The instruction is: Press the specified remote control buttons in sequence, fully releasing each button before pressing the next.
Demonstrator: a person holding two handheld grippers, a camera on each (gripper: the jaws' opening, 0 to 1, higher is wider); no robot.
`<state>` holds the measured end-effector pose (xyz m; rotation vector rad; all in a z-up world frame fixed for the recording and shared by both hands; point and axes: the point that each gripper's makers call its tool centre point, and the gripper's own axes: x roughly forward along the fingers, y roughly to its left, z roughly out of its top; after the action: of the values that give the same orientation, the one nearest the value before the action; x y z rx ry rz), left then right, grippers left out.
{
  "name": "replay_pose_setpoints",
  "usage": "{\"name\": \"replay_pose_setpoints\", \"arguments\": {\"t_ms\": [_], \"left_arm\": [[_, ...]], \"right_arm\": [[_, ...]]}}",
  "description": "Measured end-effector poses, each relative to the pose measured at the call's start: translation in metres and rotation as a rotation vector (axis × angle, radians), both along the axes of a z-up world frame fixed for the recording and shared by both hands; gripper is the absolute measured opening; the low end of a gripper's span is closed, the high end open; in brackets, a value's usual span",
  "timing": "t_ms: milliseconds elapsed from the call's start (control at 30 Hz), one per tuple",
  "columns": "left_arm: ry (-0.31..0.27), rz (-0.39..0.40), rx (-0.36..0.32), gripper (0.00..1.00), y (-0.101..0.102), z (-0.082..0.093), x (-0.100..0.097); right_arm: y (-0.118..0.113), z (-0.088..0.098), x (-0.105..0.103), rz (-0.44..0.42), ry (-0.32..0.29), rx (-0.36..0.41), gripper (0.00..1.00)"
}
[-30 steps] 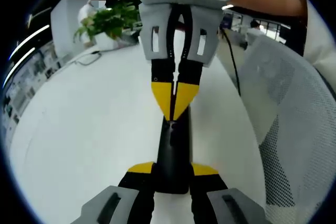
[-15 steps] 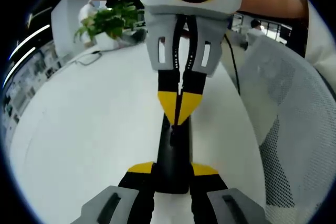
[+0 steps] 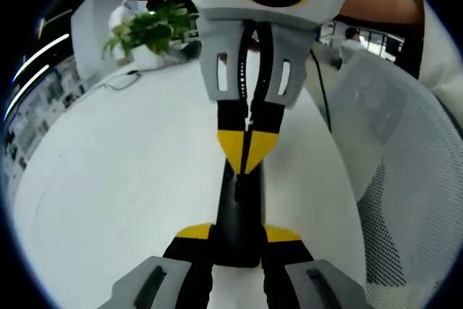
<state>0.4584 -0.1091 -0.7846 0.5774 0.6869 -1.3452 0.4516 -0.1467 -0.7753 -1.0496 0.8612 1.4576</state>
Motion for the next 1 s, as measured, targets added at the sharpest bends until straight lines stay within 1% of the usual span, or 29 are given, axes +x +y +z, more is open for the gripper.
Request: {"name": "replay_pose_setpoints", "arguments": {"t_ms": [233,433,600,800,1000], "left_arm": [[0.000,0.001,0.000,0.24,0.000,0.000,0.001],[0.000,0.001,0.001,0.24,0.001,0.000,0.001],[-0.001,0.000,0.000,0.24,0.001,0.000,0.001],[-0.002,-0.002,0.001,0.24,0.001,0.000,0.001],[-0.001,-0.002,0.003,0.24,0.001,0.000,0.000]], "right_arm": [[0.000,0.001,-0.001,-0.001,-0.003,-0.002,0.00],[-0.001,0.000,0.000,-0.014,-0.010,0.019,0.00],[0.000,0.003,-0.001,-0.044,-0.010,0.051,0.00],[0.000,0.011,-0.003,-0.072,-0.015,0.082,0.00],[0.000,0.015,-0.006,-0.076,-0.019,0.097,0.00]]}}
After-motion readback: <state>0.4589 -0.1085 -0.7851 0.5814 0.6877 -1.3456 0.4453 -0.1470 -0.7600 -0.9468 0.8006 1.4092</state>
